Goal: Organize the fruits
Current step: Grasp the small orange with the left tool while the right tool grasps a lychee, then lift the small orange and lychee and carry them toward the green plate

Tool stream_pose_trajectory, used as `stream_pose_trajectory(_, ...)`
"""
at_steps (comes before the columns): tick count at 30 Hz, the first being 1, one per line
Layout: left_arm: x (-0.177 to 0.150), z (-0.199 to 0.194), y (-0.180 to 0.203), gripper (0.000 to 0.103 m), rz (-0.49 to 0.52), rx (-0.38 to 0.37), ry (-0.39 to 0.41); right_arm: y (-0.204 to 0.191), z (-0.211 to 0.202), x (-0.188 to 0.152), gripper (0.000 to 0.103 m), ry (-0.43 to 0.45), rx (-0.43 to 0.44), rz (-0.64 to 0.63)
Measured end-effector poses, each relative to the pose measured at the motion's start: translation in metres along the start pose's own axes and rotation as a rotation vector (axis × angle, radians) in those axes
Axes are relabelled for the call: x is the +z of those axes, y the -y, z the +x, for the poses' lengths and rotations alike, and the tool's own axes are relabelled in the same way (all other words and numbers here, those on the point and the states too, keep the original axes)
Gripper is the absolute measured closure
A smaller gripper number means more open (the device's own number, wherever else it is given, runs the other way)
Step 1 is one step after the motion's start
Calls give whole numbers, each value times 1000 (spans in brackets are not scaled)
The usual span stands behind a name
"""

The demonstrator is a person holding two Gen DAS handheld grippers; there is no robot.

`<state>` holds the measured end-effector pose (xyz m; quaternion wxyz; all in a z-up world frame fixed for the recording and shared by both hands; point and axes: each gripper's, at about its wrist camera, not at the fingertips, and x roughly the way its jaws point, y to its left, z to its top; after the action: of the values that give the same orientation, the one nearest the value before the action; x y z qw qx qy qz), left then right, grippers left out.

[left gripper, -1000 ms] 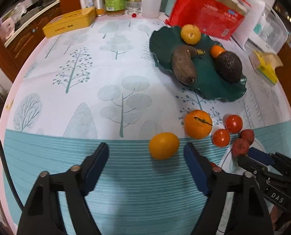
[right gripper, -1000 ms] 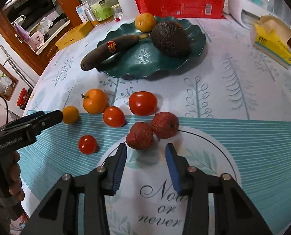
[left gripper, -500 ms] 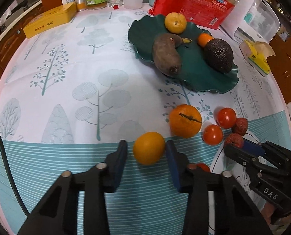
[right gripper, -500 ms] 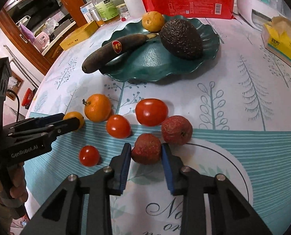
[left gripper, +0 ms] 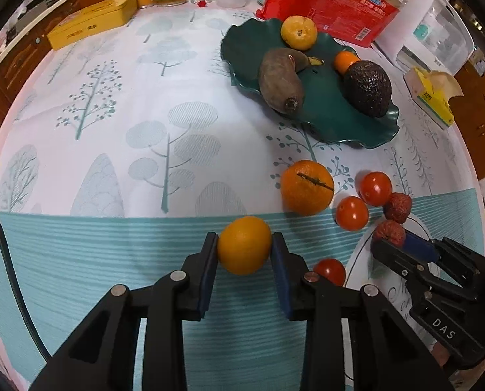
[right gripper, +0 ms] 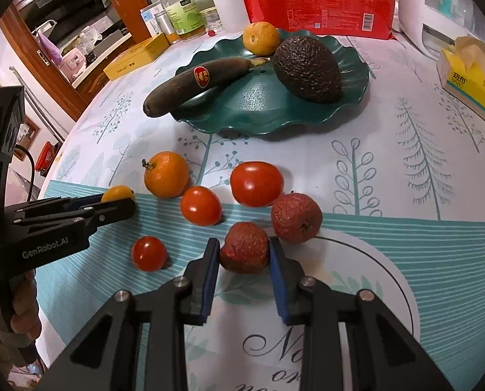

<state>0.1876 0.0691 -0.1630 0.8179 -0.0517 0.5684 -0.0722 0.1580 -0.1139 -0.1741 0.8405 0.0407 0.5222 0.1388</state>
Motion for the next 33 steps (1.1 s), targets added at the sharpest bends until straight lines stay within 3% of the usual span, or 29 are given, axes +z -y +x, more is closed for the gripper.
stream_pose_trajectory(9, -9, -56, 17, 73, 44, -20, 67, -14, -41, 2, 73, 54, -11, -20)
stream_pose_trajectory(18, -3, -151, 40, 73, 139, -17, 214, -32, -135, 20, 73, 176, -24, -42)
stream_pose_trajectory(28, 48, -278, 63, 72, 229, -35, 397, -41, -290, 84, 73, 410, -113, -100)
stream_pose_trajectory(33, 81, -325, 71, 72, 248, 4, 465, -48, -343, 122, 73, 490, -171, -138)
